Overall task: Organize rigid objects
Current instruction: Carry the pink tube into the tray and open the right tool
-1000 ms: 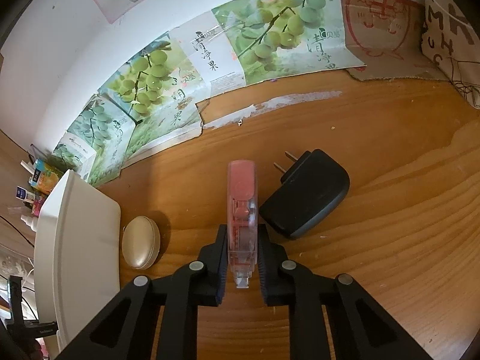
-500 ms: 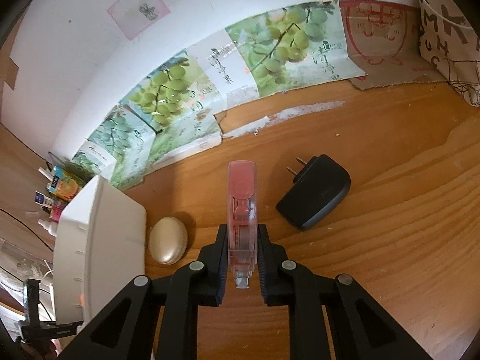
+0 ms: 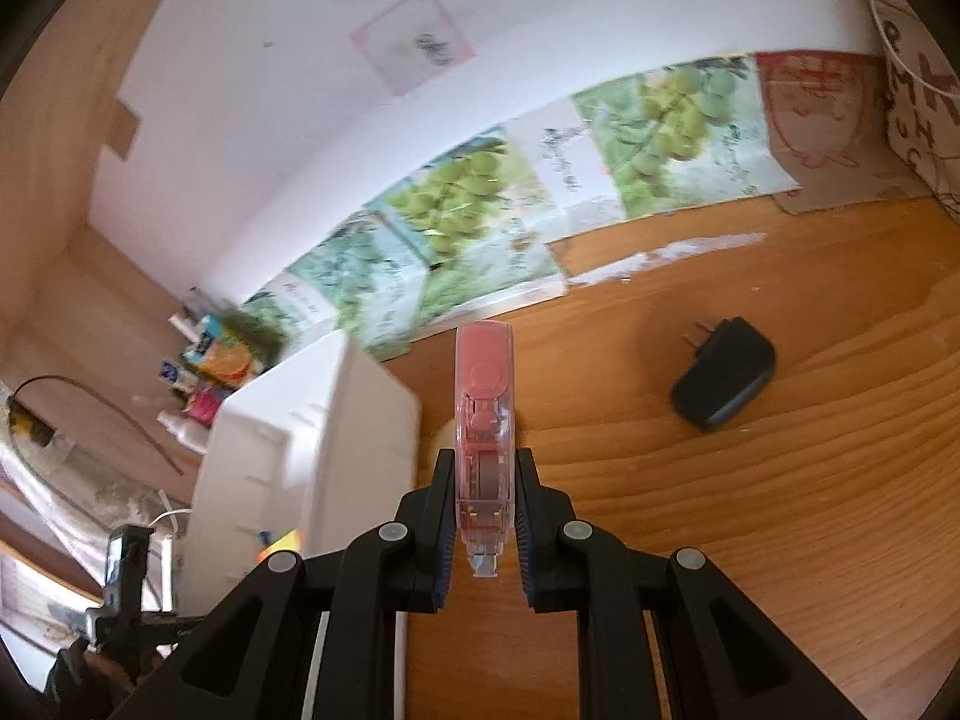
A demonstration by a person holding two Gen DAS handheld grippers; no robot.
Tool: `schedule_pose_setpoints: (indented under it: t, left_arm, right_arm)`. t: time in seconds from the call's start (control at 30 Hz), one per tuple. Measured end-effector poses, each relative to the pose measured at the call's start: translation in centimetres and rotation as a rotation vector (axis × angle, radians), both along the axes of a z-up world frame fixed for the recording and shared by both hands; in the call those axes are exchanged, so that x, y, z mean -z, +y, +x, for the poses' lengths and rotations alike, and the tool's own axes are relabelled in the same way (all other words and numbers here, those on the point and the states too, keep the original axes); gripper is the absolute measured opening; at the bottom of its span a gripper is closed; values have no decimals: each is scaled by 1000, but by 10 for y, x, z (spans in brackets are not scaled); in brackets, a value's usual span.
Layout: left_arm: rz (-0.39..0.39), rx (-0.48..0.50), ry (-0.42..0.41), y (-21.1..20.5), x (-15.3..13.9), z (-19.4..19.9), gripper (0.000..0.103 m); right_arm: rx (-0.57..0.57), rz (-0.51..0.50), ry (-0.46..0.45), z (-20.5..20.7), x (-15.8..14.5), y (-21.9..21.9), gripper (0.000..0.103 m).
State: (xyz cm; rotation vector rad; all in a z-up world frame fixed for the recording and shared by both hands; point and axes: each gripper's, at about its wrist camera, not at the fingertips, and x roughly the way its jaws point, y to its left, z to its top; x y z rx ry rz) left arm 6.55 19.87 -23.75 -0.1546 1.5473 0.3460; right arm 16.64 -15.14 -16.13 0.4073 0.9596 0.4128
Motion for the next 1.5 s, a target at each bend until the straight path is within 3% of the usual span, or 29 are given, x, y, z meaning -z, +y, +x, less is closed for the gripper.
schedule_pose_setpoints:
  t: [0.27,0.57,1.07,1.27,1.5]
  left_arm:
    - [-6,16,-10,-2,-2,-4,20]
    - [-9,19,-21,-2,-4,-8,20]
    - [-9,10,-23,-6,-9,-21,20]
    - [-8,8,-19,-5,-7,-23,20]
    - [-3,9,-14,-4,-4,-21,20]
  right_arm:
    - [-91,19,-43,-21,-12,28,17]
    - [-267,17,-133,-47,-28,67,17]
    - [-576,-97,-216,-86,-36,129,17]
    - [-632,-122,-229,-93,-35,139,18]
    - [-609,-115,-236,-91,-36,134,20]
